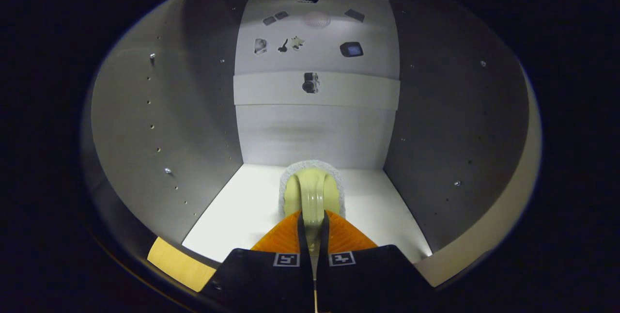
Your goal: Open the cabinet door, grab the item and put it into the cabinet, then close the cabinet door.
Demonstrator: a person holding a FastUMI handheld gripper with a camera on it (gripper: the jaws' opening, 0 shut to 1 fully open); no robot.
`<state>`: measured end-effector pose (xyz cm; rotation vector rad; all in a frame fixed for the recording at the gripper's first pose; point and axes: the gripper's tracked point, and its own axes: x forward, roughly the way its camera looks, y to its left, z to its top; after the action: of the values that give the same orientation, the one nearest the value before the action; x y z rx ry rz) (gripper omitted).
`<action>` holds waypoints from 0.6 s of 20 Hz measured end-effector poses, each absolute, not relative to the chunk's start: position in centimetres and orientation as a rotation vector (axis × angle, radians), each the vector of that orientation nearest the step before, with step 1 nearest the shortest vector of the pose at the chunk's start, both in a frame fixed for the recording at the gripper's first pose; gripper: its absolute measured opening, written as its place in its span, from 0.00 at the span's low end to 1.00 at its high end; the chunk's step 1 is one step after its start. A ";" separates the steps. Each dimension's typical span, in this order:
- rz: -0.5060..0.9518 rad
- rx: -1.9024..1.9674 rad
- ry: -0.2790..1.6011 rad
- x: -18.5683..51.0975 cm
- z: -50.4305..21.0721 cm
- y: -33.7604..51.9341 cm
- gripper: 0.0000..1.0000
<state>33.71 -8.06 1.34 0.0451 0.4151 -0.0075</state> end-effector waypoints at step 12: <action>0.007 0.067 0.373 36.4 0.2 -7.4 0.24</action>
<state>36.40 -7.38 0.24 0.0672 0.3729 0.0071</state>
